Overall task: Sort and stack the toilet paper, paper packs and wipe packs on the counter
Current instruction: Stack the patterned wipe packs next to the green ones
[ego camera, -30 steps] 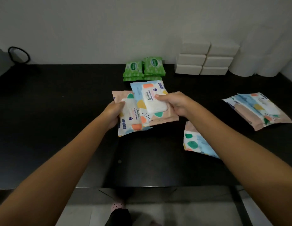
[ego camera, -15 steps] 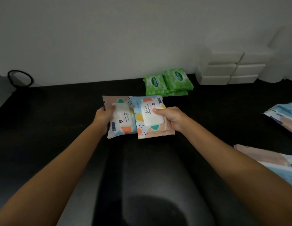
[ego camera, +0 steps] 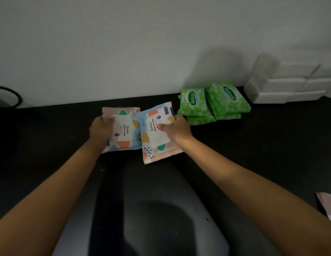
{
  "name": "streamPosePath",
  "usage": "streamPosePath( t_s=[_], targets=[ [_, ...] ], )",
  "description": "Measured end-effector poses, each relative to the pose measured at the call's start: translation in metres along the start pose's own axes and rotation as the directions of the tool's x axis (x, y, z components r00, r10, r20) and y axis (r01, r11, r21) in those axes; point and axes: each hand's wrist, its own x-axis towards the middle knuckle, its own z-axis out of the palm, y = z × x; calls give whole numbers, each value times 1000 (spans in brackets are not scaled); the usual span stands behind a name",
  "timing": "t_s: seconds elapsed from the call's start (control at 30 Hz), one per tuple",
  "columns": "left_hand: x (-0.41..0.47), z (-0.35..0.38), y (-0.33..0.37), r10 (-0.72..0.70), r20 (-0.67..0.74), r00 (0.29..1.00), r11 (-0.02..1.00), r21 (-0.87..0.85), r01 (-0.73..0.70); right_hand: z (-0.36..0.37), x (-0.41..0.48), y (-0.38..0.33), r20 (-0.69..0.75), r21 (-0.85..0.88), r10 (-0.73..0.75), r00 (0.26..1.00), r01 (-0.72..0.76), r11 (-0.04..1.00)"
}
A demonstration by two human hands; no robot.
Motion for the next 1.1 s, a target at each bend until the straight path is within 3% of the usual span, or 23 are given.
streamPosePath(
  t_s=[0.17, 0.3, 0.43, 0.53, 0.63, 0.7, 0.77, 1.1],
  targets=[
    [24, -6, -5, 10, -37, 999, 998, 70, -7, 14, 17, -11, -21, -26, -67, 998, 67, 997],
    [27, -6, -5, 97, -56, 994, 987, 136, -88, 22, 30, -20, -72, -43, -89, 993, 86, 995],
    [22, -2, -3, 201, -55, 978, 931, 322, -173, 29, 41, -23, -82, -234, -156, 984, 133, 963],
    [16, 1, -9, 365, 16, 931, 830, 447, -333, 35, 39, -20, -66, -524, -231, 971, 163, 836],
    [10, 5, -17, 490, 195, 850, 640, 582, -502, 40, 34, -14, 49, -773, -431, 901, 308, 555],
    [9, 7, -23, 464, 290, 837, 556, 640, -530, 43, 33, -12, 196, -783, -438, 878, 409, 470],
    [11, 6, -25, 413, 335, 847, 537, 662, -523, 44, 35, -10, 283, -752, -354, 891, 435, 495],
    [35, -10, -21, 350, 389, 853, 507, 687, -521, 43, 52, -7, 297, -787, -296, 908, 408, 463]
  ],
)
